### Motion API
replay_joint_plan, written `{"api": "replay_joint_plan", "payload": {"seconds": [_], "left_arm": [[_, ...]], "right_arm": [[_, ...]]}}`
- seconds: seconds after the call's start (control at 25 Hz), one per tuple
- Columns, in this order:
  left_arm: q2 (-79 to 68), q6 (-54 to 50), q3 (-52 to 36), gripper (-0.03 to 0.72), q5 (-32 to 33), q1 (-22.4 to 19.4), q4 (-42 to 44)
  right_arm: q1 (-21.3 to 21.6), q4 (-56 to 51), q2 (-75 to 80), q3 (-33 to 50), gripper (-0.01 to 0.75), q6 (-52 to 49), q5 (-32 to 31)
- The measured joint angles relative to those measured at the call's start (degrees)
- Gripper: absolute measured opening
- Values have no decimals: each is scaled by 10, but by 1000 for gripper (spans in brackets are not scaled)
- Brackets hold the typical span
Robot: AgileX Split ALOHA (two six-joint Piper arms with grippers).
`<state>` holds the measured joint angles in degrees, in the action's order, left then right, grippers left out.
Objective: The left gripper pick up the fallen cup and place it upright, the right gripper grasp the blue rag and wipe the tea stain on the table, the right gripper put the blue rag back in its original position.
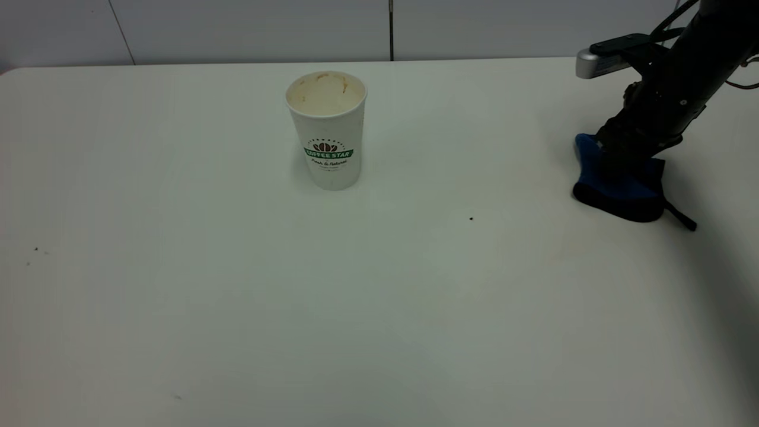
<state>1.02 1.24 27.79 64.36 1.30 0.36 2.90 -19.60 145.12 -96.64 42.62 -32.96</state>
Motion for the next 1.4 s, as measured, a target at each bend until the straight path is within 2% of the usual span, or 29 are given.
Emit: {"api": "replay_joint_plan", "payload": {"seconds": [0.12, 0.28, 0.52, 0.68, 1.0, 1.16, 1.4], "left_arm": [[0, 0, 0, 494, 0, 0, 0], [0, 0, 0, 494, 0, 0, 0], [0, 0, 0, 494, 0, 0, 0], [0, 0, 0, 494, 0, 0, 0], [0, 1, 0, 494, 0, 0, 0], [0, 1, 0, 494, 0, 0, 0], [0, 1, 0, 494, 0, 0, 0]], "right_arm": [[-11, 9, -53, 28, 514, -15, -40], [-28, 19, -176, 96, 576, -52, -60], [-52, 22, -398, 244, 571, -133, -85], [-54, 30, -535, 346, 557, -200, -117], [-54, 110, -781, 536, 554, -286, -201], [-54, 141, -875, 603, 554, -343, -243], [-54, 158, -986, 685, 554, -406, -273]]}}
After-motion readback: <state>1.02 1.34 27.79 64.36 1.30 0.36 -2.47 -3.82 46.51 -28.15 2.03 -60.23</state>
